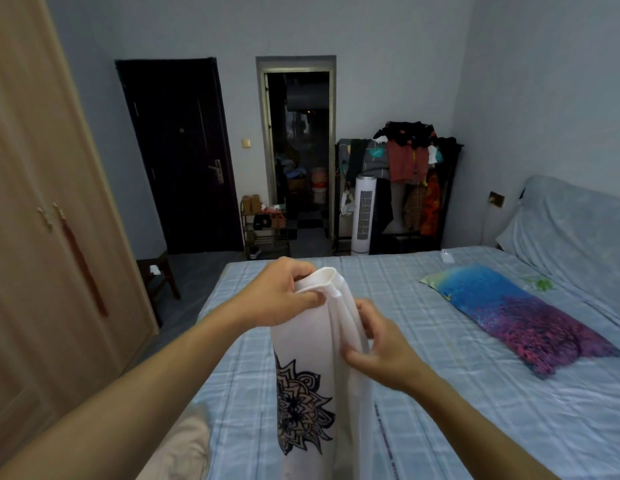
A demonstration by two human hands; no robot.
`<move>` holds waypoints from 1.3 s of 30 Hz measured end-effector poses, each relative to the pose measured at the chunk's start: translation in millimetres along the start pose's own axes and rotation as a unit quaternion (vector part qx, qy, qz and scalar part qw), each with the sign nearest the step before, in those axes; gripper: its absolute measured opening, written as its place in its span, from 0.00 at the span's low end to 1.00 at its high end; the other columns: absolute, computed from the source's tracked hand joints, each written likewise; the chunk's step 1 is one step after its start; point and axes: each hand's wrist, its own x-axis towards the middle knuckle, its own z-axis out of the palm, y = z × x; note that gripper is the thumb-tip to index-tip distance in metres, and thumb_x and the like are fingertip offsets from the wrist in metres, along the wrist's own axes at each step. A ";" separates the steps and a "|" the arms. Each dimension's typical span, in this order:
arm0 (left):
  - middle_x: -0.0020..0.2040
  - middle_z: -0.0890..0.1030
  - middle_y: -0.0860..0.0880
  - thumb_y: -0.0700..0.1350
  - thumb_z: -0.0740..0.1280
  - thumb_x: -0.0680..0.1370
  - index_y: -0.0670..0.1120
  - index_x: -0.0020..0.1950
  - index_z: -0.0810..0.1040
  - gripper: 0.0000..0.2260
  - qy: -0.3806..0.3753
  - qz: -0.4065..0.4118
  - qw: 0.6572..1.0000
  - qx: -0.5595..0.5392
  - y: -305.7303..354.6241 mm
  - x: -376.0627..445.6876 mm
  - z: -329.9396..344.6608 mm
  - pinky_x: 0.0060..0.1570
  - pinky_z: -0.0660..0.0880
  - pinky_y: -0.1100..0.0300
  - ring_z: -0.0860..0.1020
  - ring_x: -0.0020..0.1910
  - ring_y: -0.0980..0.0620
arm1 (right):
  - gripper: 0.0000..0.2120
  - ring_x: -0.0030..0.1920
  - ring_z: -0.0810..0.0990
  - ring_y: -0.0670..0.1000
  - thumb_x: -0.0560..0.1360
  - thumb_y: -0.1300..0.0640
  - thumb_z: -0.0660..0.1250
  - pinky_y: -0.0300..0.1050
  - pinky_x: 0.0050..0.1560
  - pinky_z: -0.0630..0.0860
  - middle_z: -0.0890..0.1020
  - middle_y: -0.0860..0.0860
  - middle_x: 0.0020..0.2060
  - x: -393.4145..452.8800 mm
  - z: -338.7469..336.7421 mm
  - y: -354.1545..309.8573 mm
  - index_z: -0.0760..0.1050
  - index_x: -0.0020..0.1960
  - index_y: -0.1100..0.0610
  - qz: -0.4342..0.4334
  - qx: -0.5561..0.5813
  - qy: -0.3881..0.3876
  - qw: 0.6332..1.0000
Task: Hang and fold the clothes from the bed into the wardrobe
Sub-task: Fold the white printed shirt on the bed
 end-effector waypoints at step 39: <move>0.37 0.81 0.50 0.48 0.72 0.77 0.53 0.43 0.80 0.03 0.080 0.042 0.996 0.013 -3.2 -18.8 -93.6 0.29 0.74 0.63 0.80 0.32 0.54 | 0.03 0.37 0.77 0.45 0.75 0.57 0.72 0.36 0.38 0.71 0.80 0.47 0.36 33.8 -63.3 -15.8 0.79 0.47 0.56 -0.091 -0.129 0.170 0.973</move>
